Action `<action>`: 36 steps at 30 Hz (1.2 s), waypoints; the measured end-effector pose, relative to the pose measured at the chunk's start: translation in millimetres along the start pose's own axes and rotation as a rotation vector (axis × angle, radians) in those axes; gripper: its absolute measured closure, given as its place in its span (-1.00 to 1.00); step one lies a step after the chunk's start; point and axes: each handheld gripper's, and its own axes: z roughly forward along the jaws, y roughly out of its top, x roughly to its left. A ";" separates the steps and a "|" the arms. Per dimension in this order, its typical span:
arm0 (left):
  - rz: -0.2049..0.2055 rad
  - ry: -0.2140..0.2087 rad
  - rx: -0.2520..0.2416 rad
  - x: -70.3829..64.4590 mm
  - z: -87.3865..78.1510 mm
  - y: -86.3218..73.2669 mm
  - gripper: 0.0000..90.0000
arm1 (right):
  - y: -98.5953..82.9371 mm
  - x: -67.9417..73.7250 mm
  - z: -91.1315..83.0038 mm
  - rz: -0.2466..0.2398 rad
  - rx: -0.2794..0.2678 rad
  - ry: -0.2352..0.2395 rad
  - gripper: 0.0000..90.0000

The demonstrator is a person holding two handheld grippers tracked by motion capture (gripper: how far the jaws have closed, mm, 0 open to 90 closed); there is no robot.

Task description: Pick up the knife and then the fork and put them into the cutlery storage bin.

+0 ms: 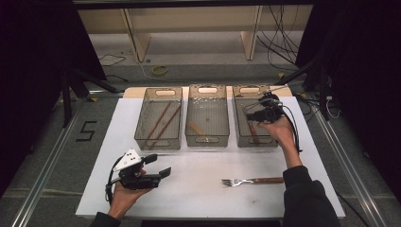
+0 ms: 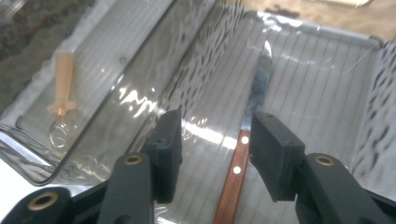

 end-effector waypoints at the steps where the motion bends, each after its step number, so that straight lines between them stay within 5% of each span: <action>1: 0.000 0.001 0.000 -0.1 0.1 0.1 -0.56 | -0.2 0.0 -2.4 -0.003 -0.007 -0.001 0.15; 19: -0.004 0.003 -0.004 0.4 1.4 0.0 -0.56 | -31.9 26.9 -53.7 -0.149 -0.109 0.117 -0.21; 28: 0.004 0.000 0.002 0.0 1.2 0.5 -0.56 | -53.1 36.1 -68.9 -0.170 -0.150 0.157 -0.24; 36: -0.002 -0.010 -0.005 0.0 1.0 0.5 -0.56 | -67.9 41.2 -70.9 -0.219 -0.117 0.178 -0.26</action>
